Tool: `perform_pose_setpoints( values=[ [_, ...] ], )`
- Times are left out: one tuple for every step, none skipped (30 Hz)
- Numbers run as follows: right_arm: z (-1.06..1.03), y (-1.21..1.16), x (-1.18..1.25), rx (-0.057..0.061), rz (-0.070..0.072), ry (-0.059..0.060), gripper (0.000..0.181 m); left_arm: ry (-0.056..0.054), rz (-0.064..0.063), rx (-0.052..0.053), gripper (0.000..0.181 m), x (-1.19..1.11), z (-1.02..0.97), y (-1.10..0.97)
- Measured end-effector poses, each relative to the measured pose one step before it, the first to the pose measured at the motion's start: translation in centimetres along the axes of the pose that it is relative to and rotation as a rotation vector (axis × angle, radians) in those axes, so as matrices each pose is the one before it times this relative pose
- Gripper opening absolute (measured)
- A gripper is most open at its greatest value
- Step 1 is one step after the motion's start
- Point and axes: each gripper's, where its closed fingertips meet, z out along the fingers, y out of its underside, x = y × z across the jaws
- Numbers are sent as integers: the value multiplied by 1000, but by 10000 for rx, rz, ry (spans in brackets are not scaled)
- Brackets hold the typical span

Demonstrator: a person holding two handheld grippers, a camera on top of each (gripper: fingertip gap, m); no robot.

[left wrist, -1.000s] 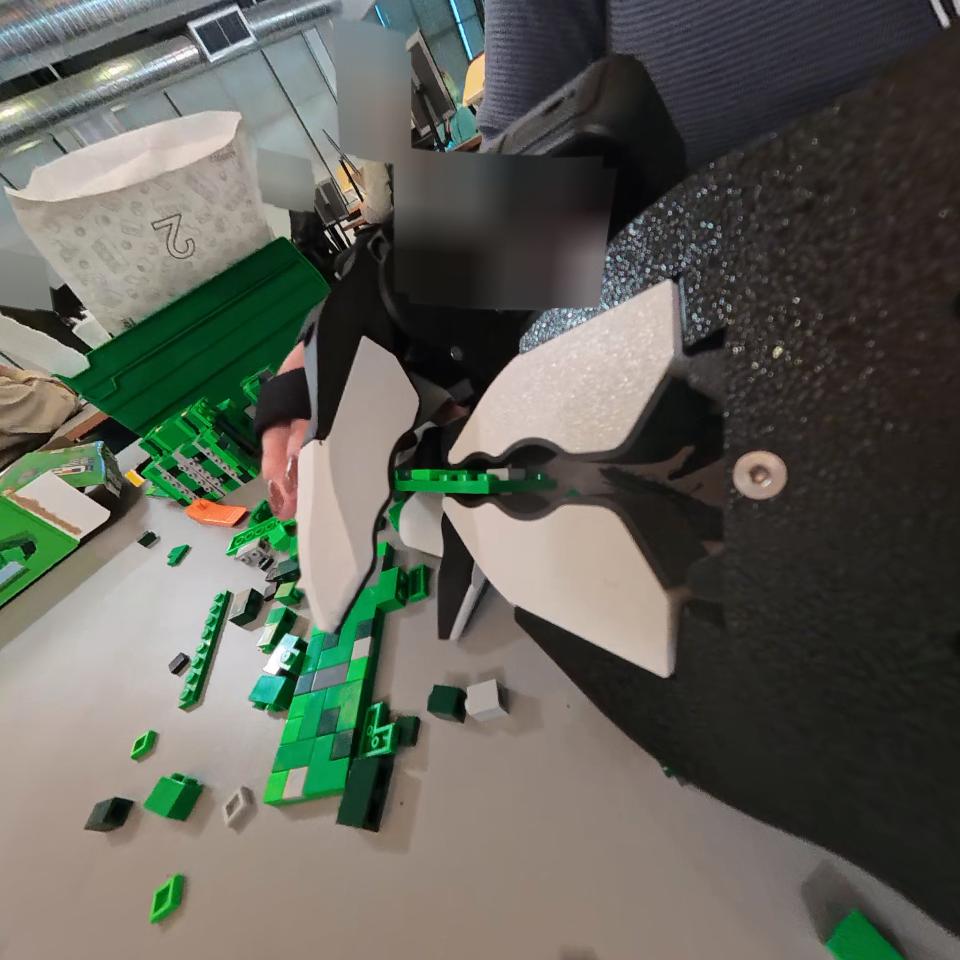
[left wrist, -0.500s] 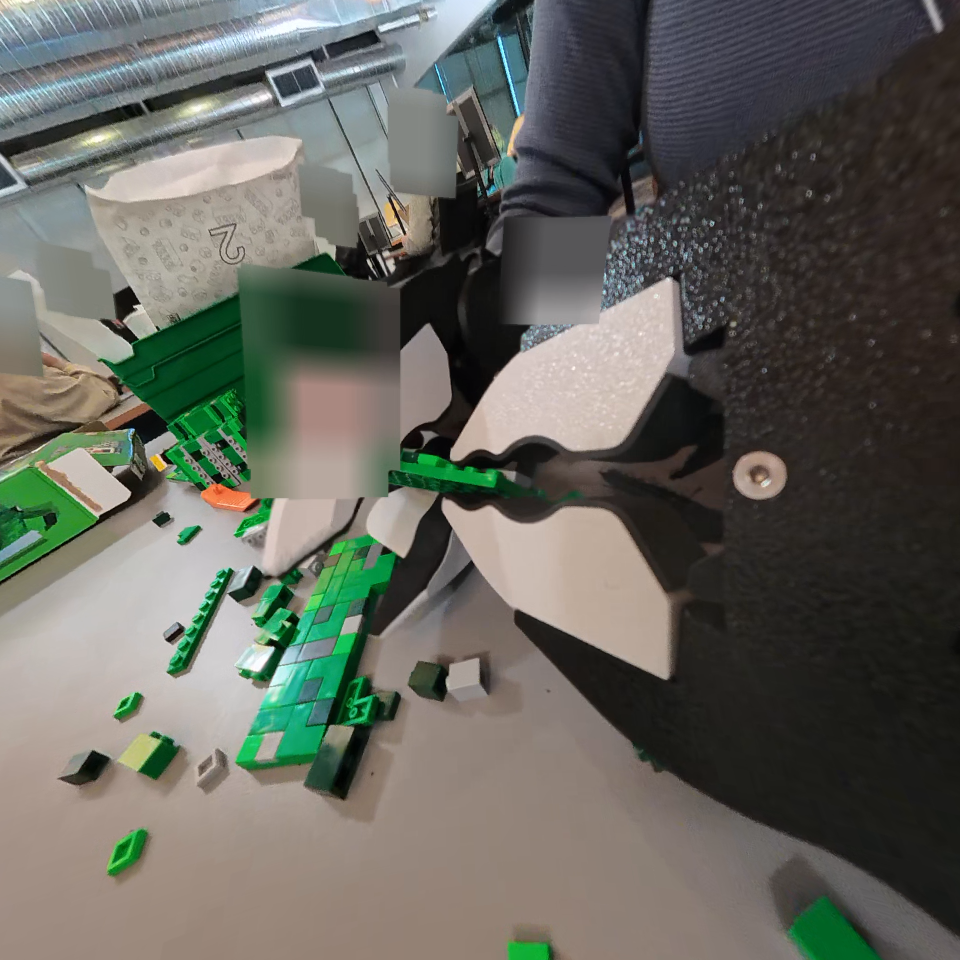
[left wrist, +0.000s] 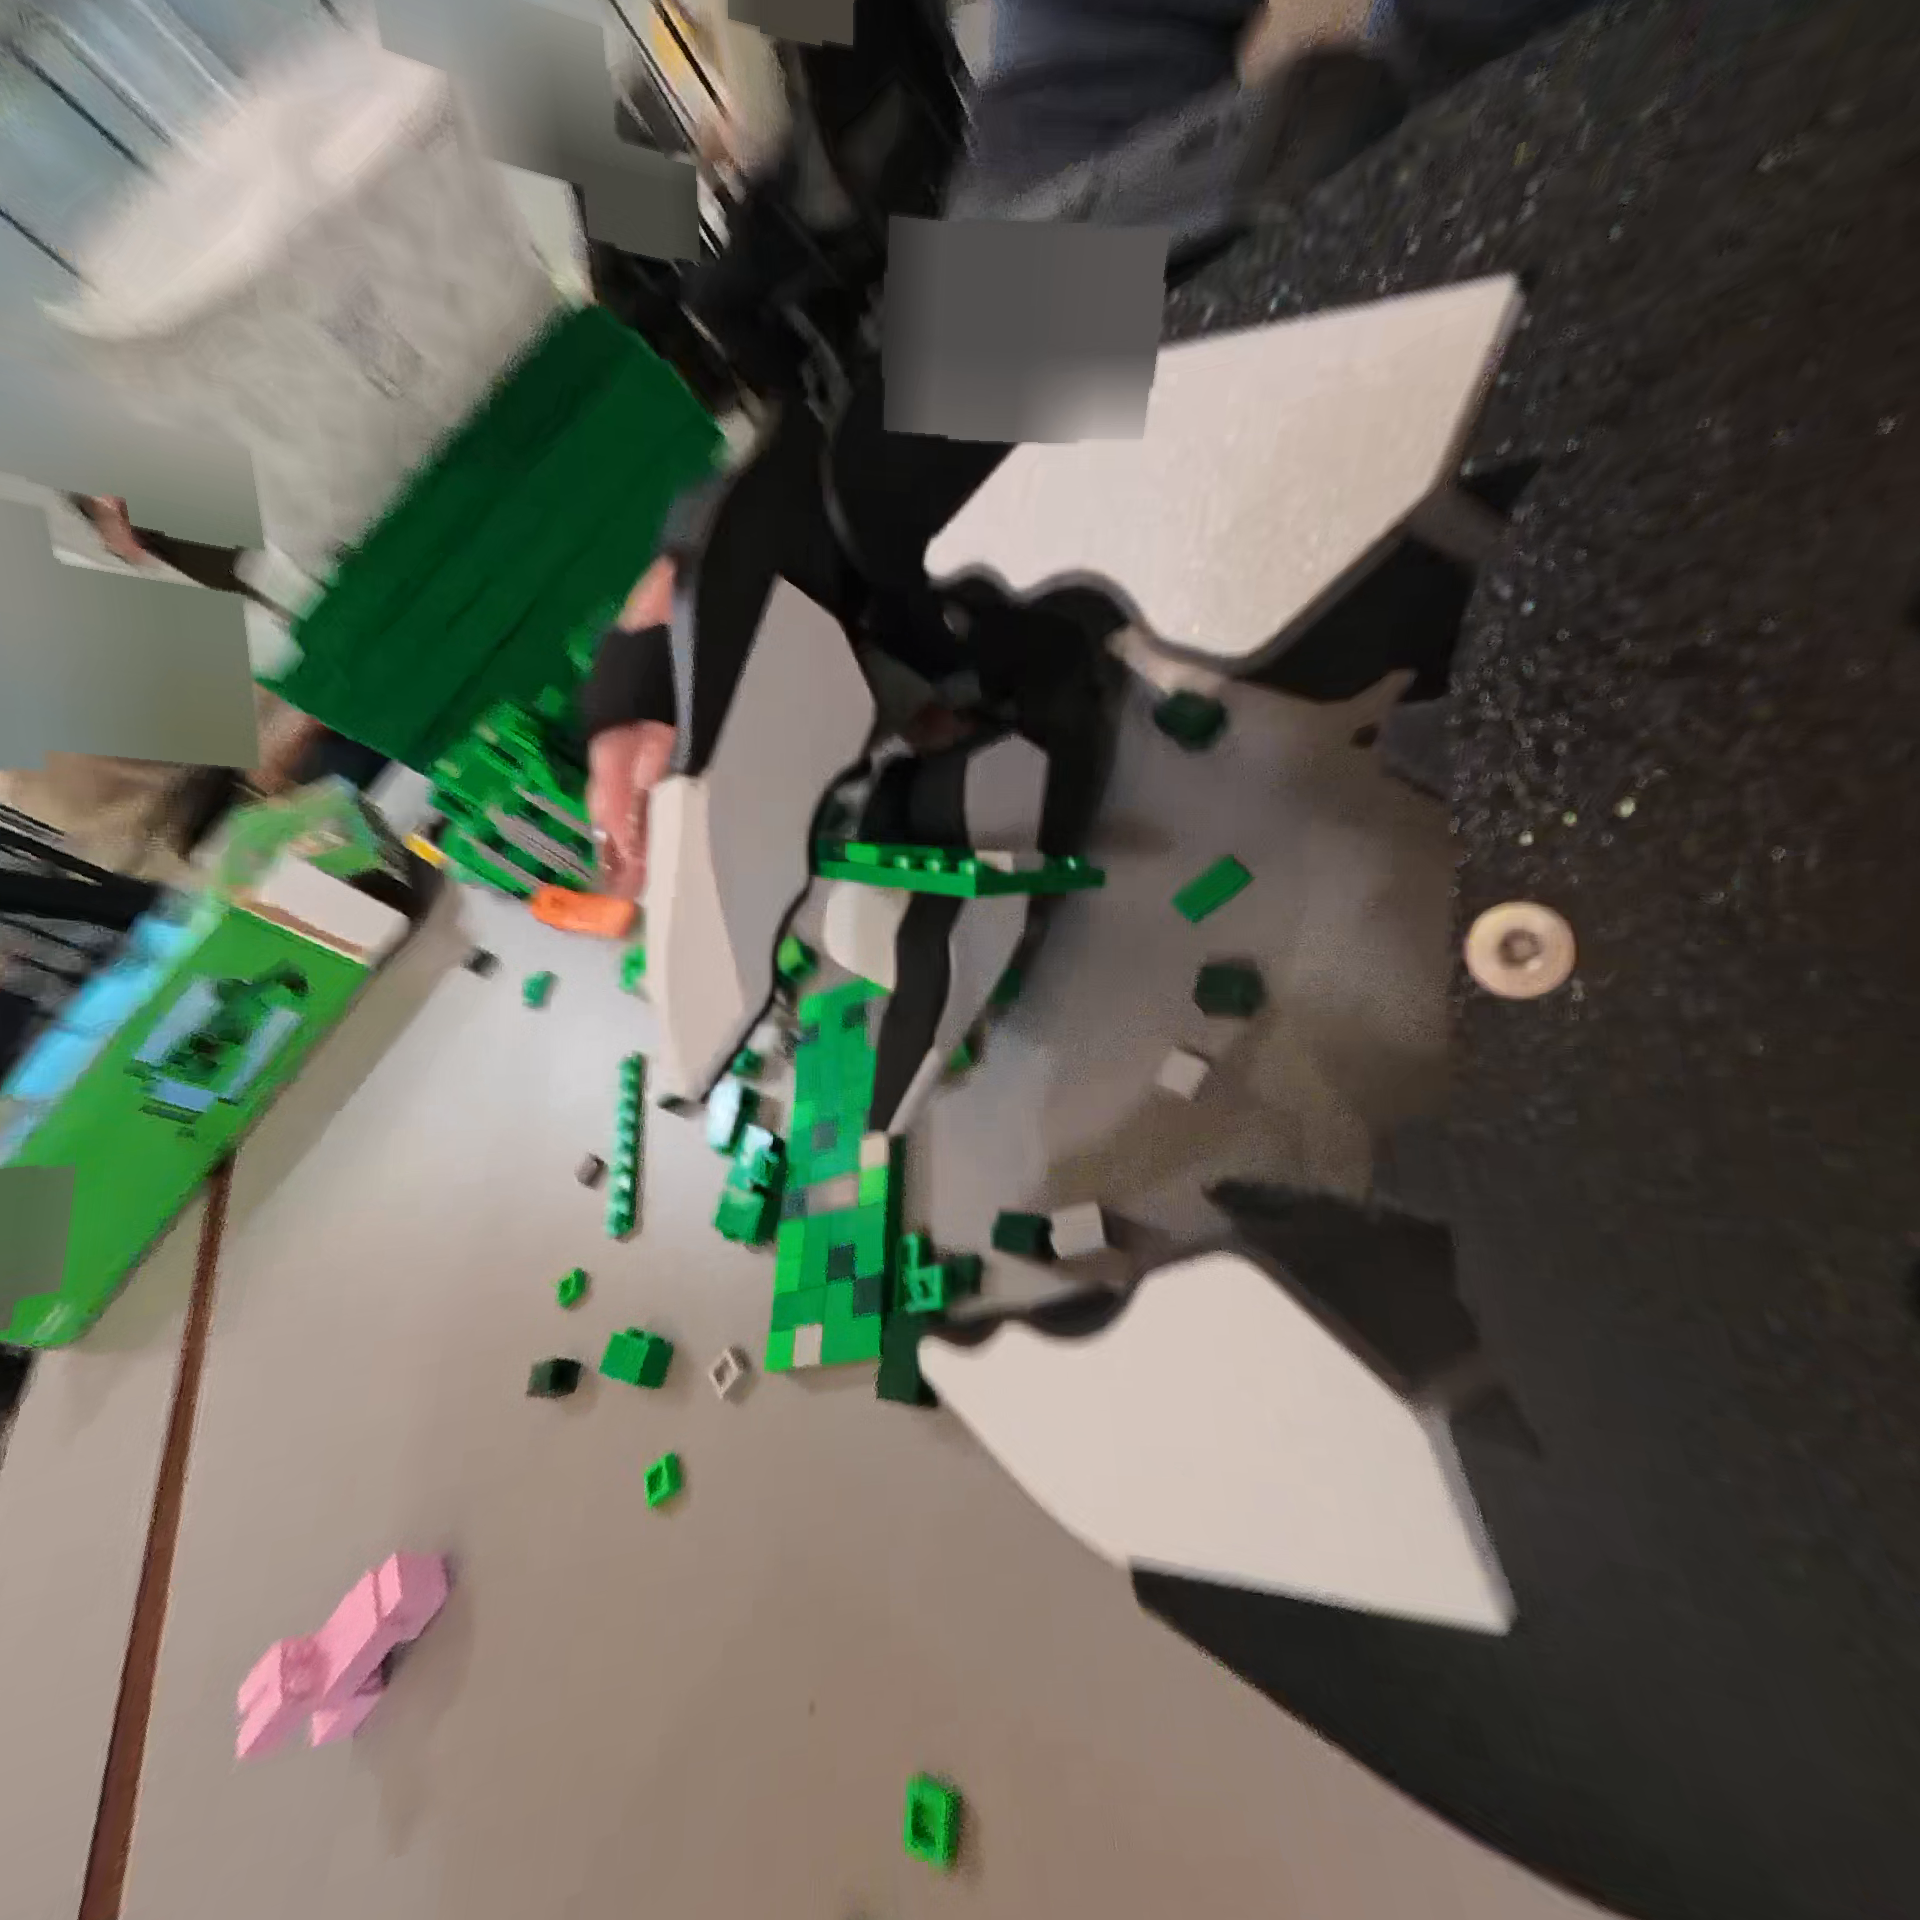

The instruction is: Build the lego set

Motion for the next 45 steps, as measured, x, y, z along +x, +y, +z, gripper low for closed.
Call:
perform_pose_setpoints(
  values=[
    [-124,68,277,33,48,117,42,374,-624,490,139,274,-168,-694],
    [-123,59,340,30,105,156,42,356,-460,309,140,167,-202,-408],
    [-104,58,291,26,131,112,42,285,-203,93,139,106,-189,-136],
    [-104,4,265,62,129,102,42,50,-48,13,130,-145,-159,-49],
    [-95,-27,185,77,120,75,42,-78,87,28,121,-232,-136,-49],
    [-80,-50,93,69,104,36,42,105,185,39,110,138,-87,-93],
    [-54,-85,-3,74,77,-4,38,293,219,88,96,501,-43,-169],
    [-35,-131,-27,91,53,8,38,303,203,79,84,559,10,-159],
    [-29,-162,-48,100,22,10,38,182,186,16,76,376,69,-35],
    [-3,-135,-67,80,7,-2,38,113,162,-109,70,238,115,177],
    [-11,-164,-55,108,9,10,38,38,111,-164,66,95,174,264],
    [14,-200,-62,150,24,2,38,23,131,-106,64,98,205,196],
    [15,-207,-98,167,40,-19,38,52,114,-109,64,174,219,162],
    [28,-225,-87,193,59,-12,38,10,87,-77,64,139,212,97],
    [44,-238,-150,228,86,-36,38,-57,65,-14,65,87,188,43],
    [43,-201,-195,210,117,-83,38,-101,6,-81,64,20,205,170],
    [60,-140,-214,137,142,-125,38,-61,13,-165,61,37,226,315],
    [26,-160,-99,149,138,-74,38,23,62,-200,56,110,244,323],
    [5,-185,92,157,118,44,38,51,62,-216,50,132,206,286],
    [3,-179,87,144,102,32,38,101,57,-145,42,186,147,191],
    [25,-117,-72,117,114,-63,38,101,15,-87,37,181,97,124],
    [54,-97,-212,100,144,-151,38,96,-13,-2,34,164,43,32],
    [75,-110,-219,123,153,-159,38,77,30,62,26,142,7,-61],
    [45,-146,-128,171,153,-124,38,-102,19,50,22,-97,-40,-58],
    [28,-176,-65,182,206,-108,38,-210,-48,34,17,-293,-35,-39],
    [43,-32,-55,86,179,-93,38,-80,-61,34,15,-145,-34,-32],
    [40,-56,-40,84,114,-56,38,-127,-113,10,13,-194,-31,28],
    [28,-110,5,72,84,-11,40,-95,-146,28,12,-180,-52,5],
    [40,-84,47,11,64,33,43,-111,-180,44,9,-241,-71,-13],
    [59,-38,110,-28,45,85,46,16,-176,43,8,-114,-90,-33],
    [45,-75,123,16,92,74,49,40,-156,106,7,-94,-100,-118],
    [24,-57,122,22,140,48,52,53,-137,107,7,-58,-122,-125],
    [8,-24,189,1,127,82,55,39,-114,100,6,-64,-106,-129],
    [-73,-90,224,58,137,106,56,-23,-85,122,6,-118,-118,-150],
    [-109,-131,299,114,154,138,56,36,-46,167,6,-14,-148,-212],
    [-121,-63,357,85,138,163,56,78,-32,197,6,47,-176,-250],
    [-96,-23,366,64,124,167,57,-16,-53,241,6,-92,-210,-304],
    [-72,-13,286,70,126,111,58,-91,-70,306,6,-210,-240,-401],
    [-39,7,226,52,139,85,58,-48,-97,305,6,-188,-255,-411],
    [-59,-56,322,71,107,152,60,-10,-136,291,6,-169,-259,-388],
    [-96,-147,359,123,90,182,60,-47,-150,305,6,-223,-257,-410],
    [-128,-163,343,132,72,177,60,-117,-169,296,6,-318,-271,-402],
    [-122,-125,356,84,49,194,59,-48,-162,296,6,-227,-262,-413],
    [-92,-66,292,65,64,149,58,-10,-157,274,6,-156,-243,-393],
    [-53,-35,222,46,86,103,57,7,-172,237,6,-144,-219,-348]
  ],
)
